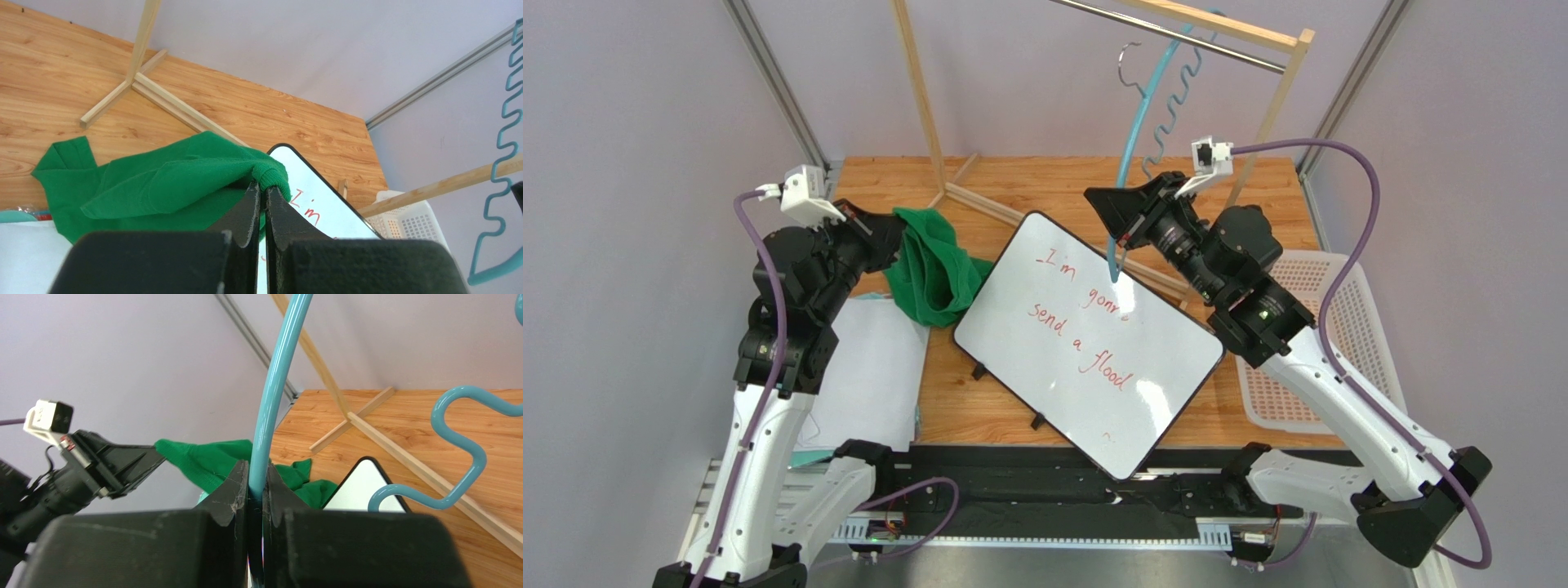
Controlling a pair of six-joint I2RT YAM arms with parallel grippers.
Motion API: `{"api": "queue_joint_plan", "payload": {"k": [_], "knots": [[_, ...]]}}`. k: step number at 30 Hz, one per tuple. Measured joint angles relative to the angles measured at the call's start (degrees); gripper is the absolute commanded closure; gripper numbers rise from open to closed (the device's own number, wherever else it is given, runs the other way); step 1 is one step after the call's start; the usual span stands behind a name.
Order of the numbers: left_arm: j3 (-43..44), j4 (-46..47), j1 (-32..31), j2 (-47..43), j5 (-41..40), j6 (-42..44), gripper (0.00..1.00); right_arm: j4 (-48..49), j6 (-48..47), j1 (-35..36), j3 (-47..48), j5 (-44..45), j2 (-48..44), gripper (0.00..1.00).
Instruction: Remove the t-shirt from the hanger
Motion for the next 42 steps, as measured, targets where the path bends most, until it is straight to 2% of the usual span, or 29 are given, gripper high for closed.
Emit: {"api": "queue_joint_plan", "payload": {"k": [10, 20, 30, 32, 37, 39, 41, 42], "knots": [[0.00, -0.33, 0.00, -0.33, 0.11, 0.11, 1.00, -0.37, -0.68, -2.27, 2.97, 4.87, 3.89, 1.00], [0.02, -0.37, 0.00, -0.63, 0.09, 0.22, 1.00, -0.35, -0.15, -6.40, 4.72, 4.83, 6.08, 1.00], [0.98, -0.76, 0.00, -0.55, 1.14, 0.07, 1.00, -0.72, 0.07, -6.78, 4.72, 4.63, 7.76, 0.99], [1.79, -0.83, 0.00, -0.52, 1.68, 0.02, 1.00, -0.76, 0.00, -6.78, 4.72, 4.46, 7.76, 0.93], [3.98, -0.94, 0.00, -0.39, 2.54, 0.00, 1.00, -2.12, -1.16, -6.91, 4.72, 4.07, 7.67, 0.67], [5.07, -1.09, 0.00, -0.02, 2.56, 0.02, 1.00, -4.26, -2.29, -6.93, 4.94, 3.61, 7.65, 0.54], [6.29, -1.25, 0.00, 0.57, 2.56, 0.09, 1.00, -6.71, -3.19, -6.97, 5.27, 3.15, 7.61, 0.47], [7.17, -1.36, 0.00, 1.07, 2.56, 0.11, 1.00, -8.17, -4.11, -6.97, 5.51, 2.95, 7.54, 0.40]]}}
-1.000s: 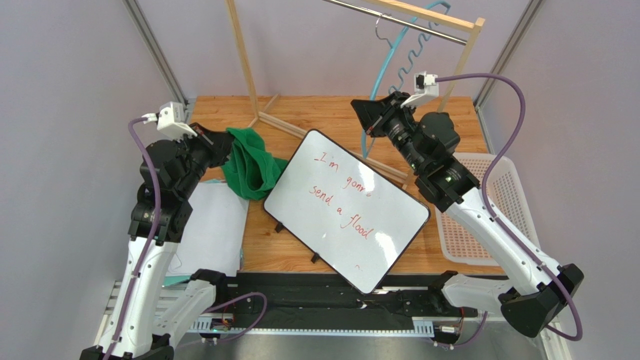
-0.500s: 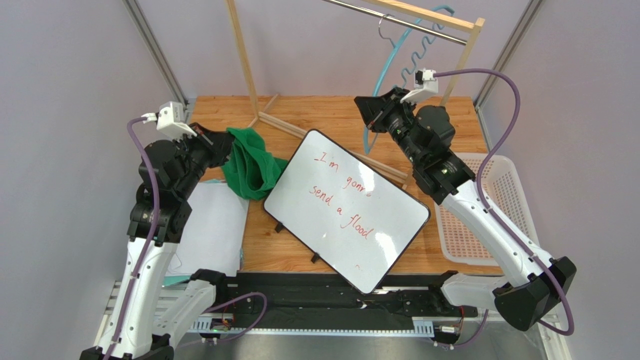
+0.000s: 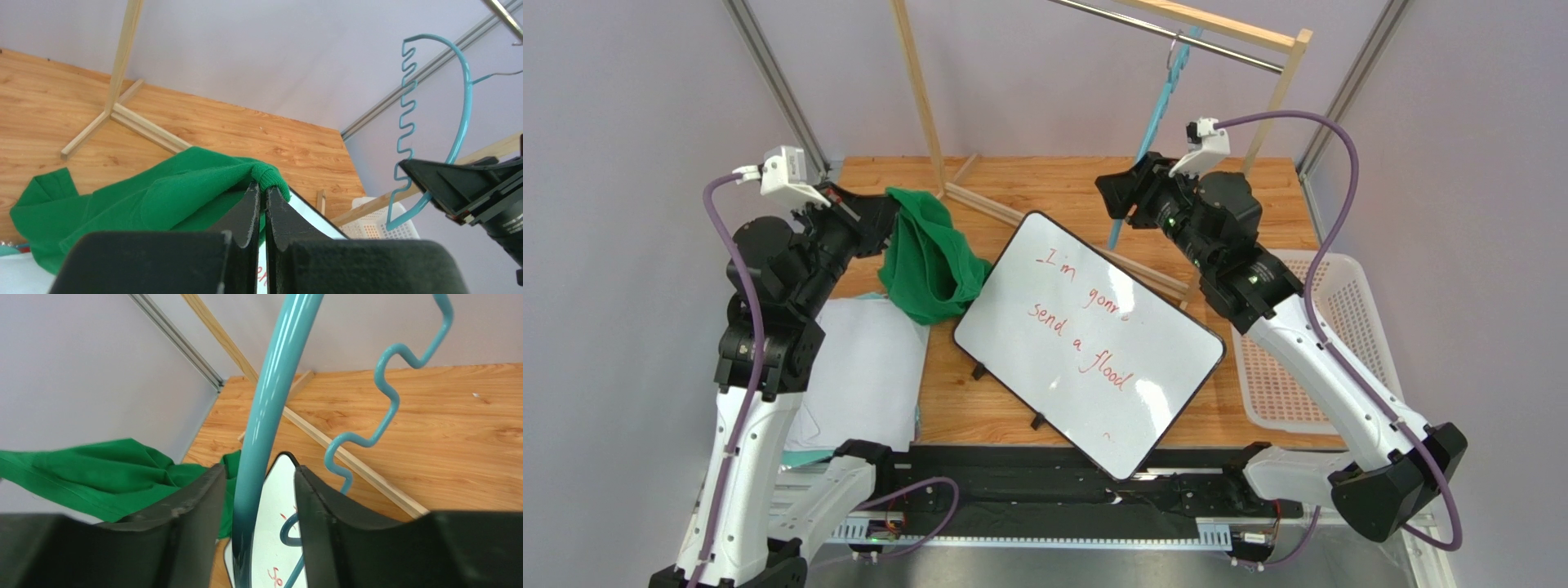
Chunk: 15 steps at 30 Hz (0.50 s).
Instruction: Remove the t-shirt from the hanger
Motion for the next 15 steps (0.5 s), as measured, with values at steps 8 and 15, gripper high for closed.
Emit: {"api": "queue_joint_plan", "payload": {"k": [8, 15], "knots": [[8.00, 0.00, 0.00, 5.35, -0.09, 0.81, 1.00, -10.16, -4.79, 0.02, 0.90, -0.74, -4.70, 0.17], [13.22, 0.04, 0.00, 8.46, -0.09, 1.68, 1.00, -19.23, -8.90, 1.66, 3.50, 0.26, -9.75, 0.00]]}}
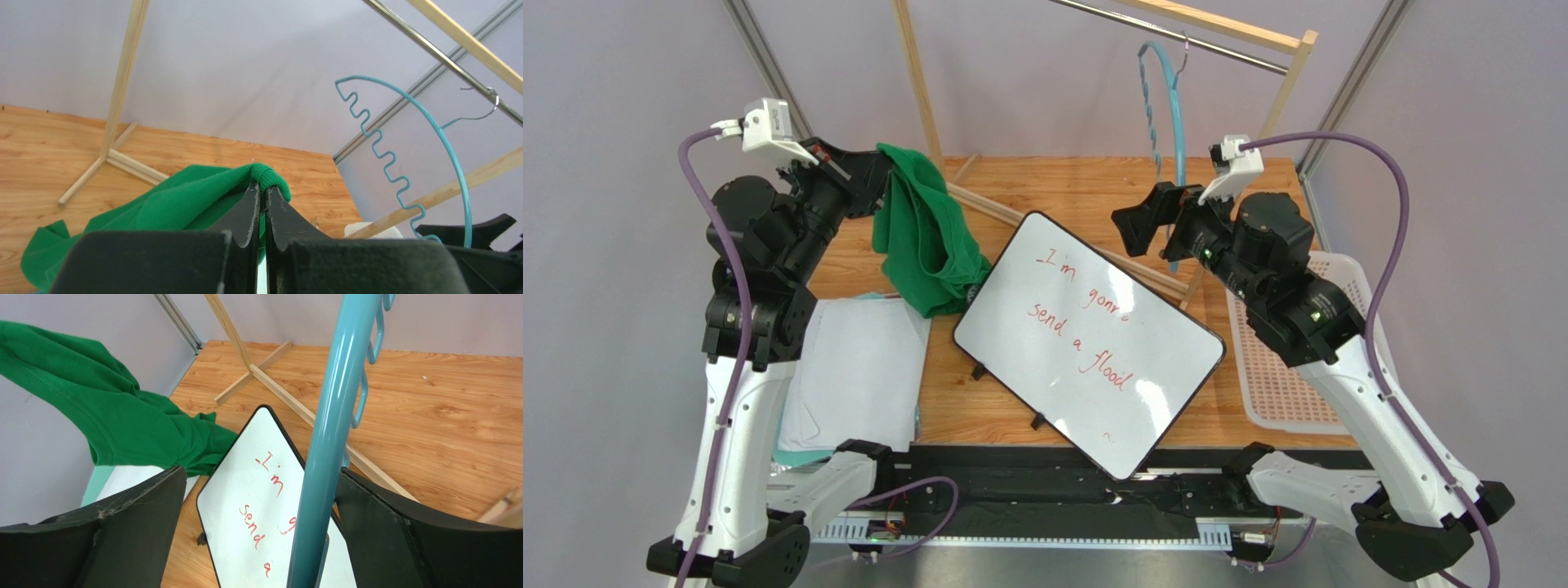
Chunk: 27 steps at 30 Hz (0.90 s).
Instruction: Remove the t-shirt from the hanger
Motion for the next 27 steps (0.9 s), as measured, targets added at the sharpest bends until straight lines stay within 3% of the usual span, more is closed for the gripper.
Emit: {"api": "queue_joint_plan", "payload": {"k": [10, 27], "knots": [[2.05, 0.13, 0.00, 0.55, 0.22, 0.37, 1.00, -14.34, -4.46, 3.13, 6.86, 9.92, -1.31, 0.00], [3.93, 0.37, 0.00, 1.79, 4.85, -0.31, 1.00, -15.50, -10.45, 3.13, 11.06, 8.13, -3.93, 0.00]]}}
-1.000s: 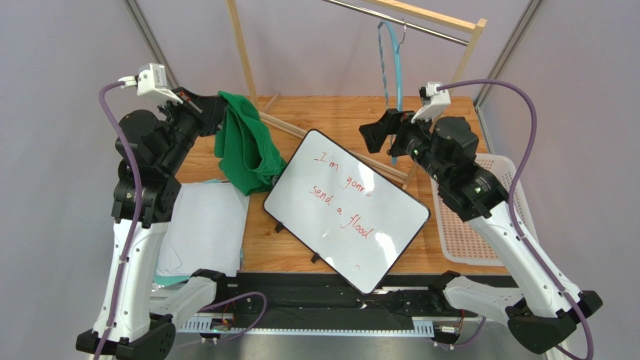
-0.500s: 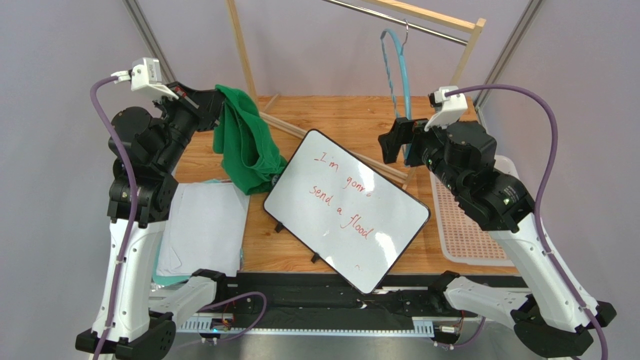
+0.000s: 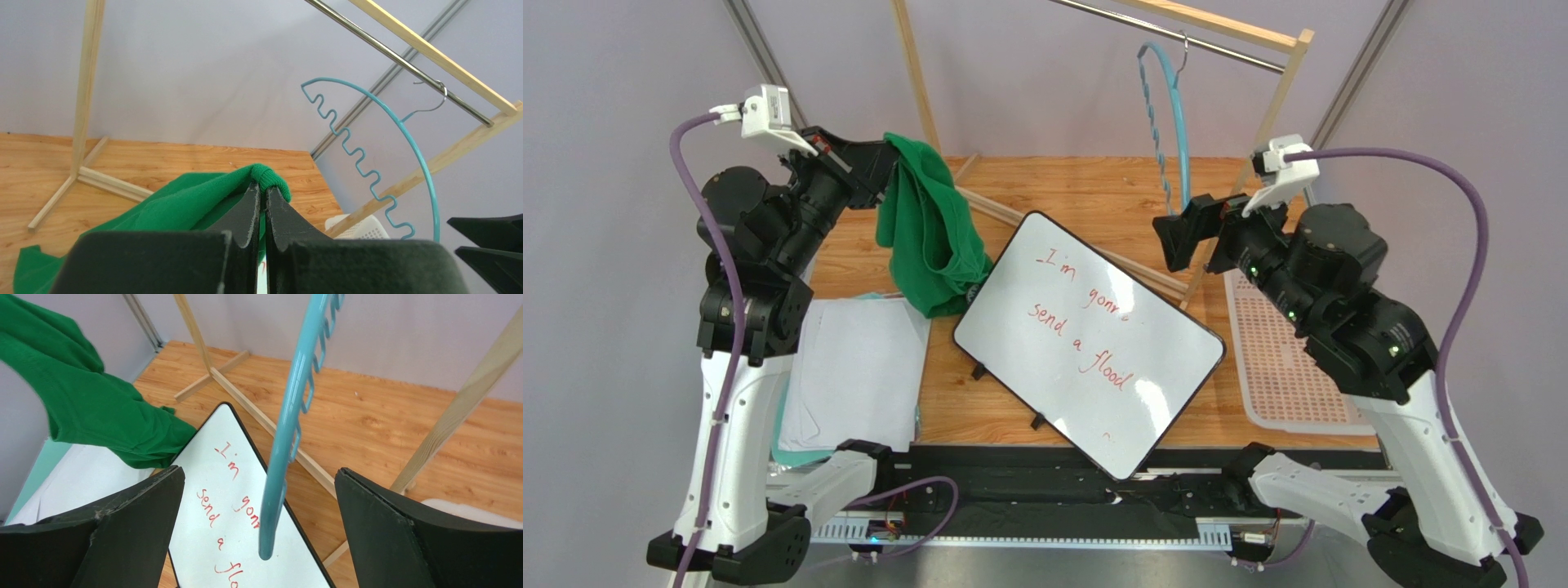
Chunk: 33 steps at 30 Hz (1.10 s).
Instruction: Remove the t-shirt from the hanger
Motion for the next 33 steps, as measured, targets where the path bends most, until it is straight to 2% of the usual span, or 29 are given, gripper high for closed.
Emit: {"api": "queue_joint_plan", "payload": {"k": [5, 8, 11, 15, 20, 25, 33], "knots": [[1.88, 0.74, 0.00, 0.70, 1.51, -0.13, 1.00, -2.16, -4.31, 1.73, 11.23, -6.47, 1.97, 0.00], [2.60, 1.05, 0.00, 0.70, 2.05, -0.22, 1.00, -3.74, -7.17, 9.53, 23.69, -7.19, 8.17, 0.00], [3.13, 1.05, 0.00, 0.66, 2.29, -0.24, 1.00, -2.54, -9.46, 17.59, 27.69, -7.13, 13.20, 0.00], [4.83, 0.50, 0.00, 0.79, 2.34, -0.22, 1.00, 4.81, -12.11, 22.82, 19.80, -8.02, 18.23, 0.00], [8.48, -0.04, 0.00, 1.11, 2.75, -0.20, 1.00, 17.44, -15.08, 24.13, 5.07, -11.65, 26.43, 0.00], [11.58, -0.26, 0.00, 1.11, 4.24, -0.70, 1.00, 31.06, -16.02, 24.48, -1.22, -12.22, 34.71, 0.00], [12.37, -0.17, 0.00, 0.74, 8.44, -6.21, 1.00, 53.96, -18.80, 25.81, -5.64, -9.11, 38.05, 0.00]]}}
